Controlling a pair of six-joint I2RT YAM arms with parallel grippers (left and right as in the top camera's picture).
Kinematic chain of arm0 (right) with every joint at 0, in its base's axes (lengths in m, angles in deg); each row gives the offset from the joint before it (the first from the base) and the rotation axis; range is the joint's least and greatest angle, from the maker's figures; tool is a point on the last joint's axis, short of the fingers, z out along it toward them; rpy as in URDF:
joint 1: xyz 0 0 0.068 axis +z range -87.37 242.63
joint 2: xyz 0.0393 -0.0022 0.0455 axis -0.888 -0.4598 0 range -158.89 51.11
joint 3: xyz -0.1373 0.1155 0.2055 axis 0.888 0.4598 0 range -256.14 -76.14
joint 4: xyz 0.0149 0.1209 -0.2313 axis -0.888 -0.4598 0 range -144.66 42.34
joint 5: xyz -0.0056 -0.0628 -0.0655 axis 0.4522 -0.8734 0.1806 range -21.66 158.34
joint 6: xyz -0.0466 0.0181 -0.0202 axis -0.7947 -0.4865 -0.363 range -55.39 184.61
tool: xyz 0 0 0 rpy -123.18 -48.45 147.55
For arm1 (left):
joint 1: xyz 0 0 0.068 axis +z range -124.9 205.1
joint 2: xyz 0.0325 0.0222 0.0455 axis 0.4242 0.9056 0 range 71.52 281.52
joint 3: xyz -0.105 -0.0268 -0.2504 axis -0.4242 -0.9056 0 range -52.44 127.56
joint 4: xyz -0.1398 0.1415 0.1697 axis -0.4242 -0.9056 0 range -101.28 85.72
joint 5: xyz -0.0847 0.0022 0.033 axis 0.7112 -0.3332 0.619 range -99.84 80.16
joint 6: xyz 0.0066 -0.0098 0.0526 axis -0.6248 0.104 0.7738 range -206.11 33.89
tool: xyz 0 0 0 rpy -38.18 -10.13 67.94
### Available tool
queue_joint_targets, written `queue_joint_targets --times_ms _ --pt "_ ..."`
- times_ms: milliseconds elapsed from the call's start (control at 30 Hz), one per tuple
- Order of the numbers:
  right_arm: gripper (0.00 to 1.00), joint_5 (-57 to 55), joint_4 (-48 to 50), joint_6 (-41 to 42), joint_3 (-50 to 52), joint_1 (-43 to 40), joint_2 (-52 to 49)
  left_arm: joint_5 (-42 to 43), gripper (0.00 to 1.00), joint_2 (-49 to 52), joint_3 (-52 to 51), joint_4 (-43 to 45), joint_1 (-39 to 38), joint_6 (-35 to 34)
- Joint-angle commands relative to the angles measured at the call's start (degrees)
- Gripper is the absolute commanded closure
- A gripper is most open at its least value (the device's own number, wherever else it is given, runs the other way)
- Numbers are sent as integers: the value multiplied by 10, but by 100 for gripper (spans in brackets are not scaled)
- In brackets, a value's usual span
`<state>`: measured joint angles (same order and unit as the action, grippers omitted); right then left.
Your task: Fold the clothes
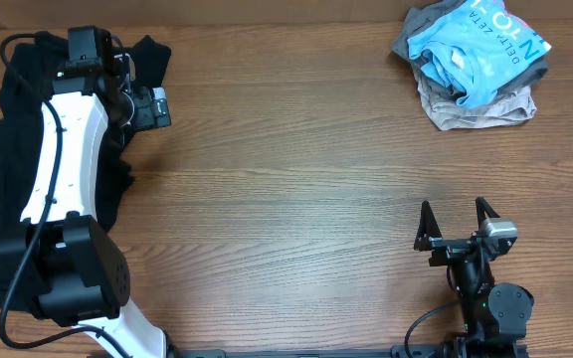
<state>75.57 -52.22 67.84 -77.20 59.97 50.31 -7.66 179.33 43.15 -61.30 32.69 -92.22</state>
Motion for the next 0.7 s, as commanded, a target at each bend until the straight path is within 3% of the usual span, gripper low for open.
queue_joint_targets --times_ms 0,667 --pt "0 1 4 5 6 -4 6 4 0 5 -1 1 -1 -12" --pt "0 1 4 5 6 -4 6 2 0 -25 -1 -16 -1 -12"
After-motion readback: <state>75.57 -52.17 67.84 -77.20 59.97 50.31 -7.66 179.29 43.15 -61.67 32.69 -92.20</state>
